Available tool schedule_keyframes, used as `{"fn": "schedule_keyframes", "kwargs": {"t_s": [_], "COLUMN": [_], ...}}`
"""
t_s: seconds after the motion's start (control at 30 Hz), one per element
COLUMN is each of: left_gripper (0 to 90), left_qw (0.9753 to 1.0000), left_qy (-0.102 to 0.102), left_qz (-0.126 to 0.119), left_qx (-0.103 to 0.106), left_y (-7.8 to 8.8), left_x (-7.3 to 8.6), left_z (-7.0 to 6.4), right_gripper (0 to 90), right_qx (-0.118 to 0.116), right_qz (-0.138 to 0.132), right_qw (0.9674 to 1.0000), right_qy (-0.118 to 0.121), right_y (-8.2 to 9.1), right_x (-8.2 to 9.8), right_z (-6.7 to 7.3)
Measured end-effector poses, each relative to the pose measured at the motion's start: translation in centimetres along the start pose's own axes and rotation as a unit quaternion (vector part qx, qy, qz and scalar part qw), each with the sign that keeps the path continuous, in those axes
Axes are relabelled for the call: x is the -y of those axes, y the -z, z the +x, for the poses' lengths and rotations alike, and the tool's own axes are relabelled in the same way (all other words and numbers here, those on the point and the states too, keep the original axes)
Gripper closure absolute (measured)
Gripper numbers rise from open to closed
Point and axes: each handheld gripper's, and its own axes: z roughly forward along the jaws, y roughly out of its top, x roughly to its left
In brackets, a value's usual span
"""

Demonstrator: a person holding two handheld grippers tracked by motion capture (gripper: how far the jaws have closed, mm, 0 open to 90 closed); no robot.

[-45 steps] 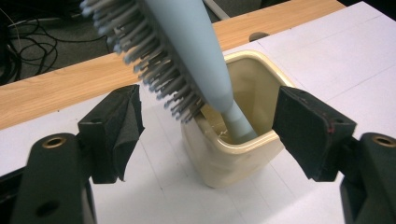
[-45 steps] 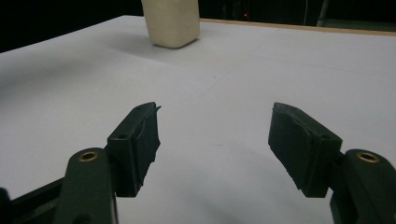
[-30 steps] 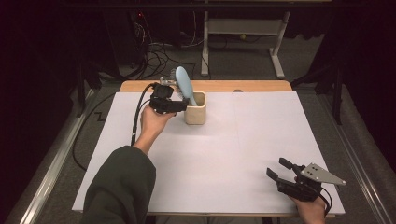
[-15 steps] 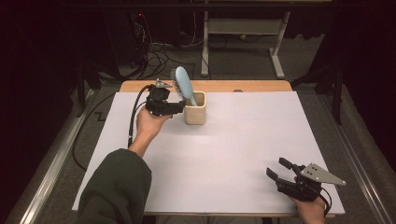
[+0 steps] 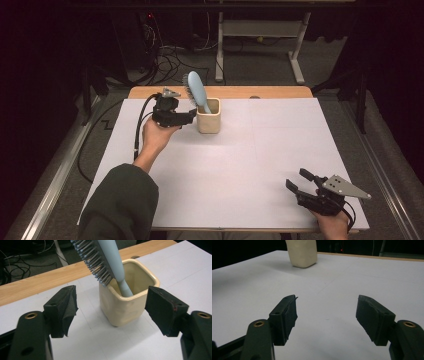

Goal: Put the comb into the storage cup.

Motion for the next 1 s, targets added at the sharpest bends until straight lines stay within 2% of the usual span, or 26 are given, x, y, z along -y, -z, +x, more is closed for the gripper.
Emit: {"fn": "schedule_keyframes", "kwargs": {"t_s": [1.0], "left_gripper": [27.3], "left_qw": [0.9998], "left_qy": [-0.007], "left_qz": [-0.016], "left_qx": [0.010], "left_y": [2.0], "left_x": [1.2], "left_z": [0.1], "right_gripper": [33.5], "right_qx": [0.003], "right_qz": [-0.001], "right_qw": [1.0000], "right_qy": [-0.001], "right_y": [0.0], "right_x": [0.0], "right_z": [0.0]}}
